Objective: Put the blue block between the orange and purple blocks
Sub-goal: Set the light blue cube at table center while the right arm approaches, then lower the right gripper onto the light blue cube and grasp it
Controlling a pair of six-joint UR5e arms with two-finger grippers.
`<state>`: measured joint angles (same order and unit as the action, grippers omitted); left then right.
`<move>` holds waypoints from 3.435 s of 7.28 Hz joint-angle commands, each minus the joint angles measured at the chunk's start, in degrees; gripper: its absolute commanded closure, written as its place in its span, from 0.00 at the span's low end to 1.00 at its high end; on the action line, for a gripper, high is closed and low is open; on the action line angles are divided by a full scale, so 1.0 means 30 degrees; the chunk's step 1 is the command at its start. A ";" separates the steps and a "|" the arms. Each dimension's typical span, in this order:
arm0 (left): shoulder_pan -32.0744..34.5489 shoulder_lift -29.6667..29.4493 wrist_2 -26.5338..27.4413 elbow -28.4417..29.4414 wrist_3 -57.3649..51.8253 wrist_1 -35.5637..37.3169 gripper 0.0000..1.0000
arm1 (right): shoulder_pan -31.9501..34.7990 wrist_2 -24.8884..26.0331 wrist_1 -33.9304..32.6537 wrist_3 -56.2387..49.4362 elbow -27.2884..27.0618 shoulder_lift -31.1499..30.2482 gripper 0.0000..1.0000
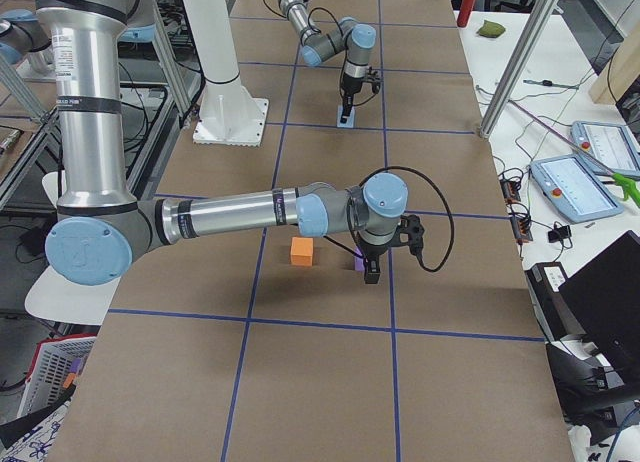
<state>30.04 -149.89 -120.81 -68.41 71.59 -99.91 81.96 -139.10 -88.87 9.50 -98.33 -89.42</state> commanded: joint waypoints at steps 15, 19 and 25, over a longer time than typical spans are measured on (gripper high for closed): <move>0.4927 0.9327 -0.1918 -1.0183 -0.1919 -0.0037 0.01 | -1.7033 0.9565 0.4322 2.1268 -0.1854 0.8148 0.00; 0.4899 0.9358 -0.1830 -1.0184 -0.1686 -0.0037 0.01 | -1.8091 1.1705 0.4076 2.0917 -0.1066 0.8444 0.00; 0.4840 0.9387 -0.1801 -1.0126 -0.1685 -0.0037 0.01 | -1.8236 1.2118 0.4281 1.9686 0.1253 0.9388 0.99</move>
<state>44.59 -121.73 -126.21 -98.80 66.53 -100.02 27.56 -102.84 -76.09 68.77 -94.53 -60.51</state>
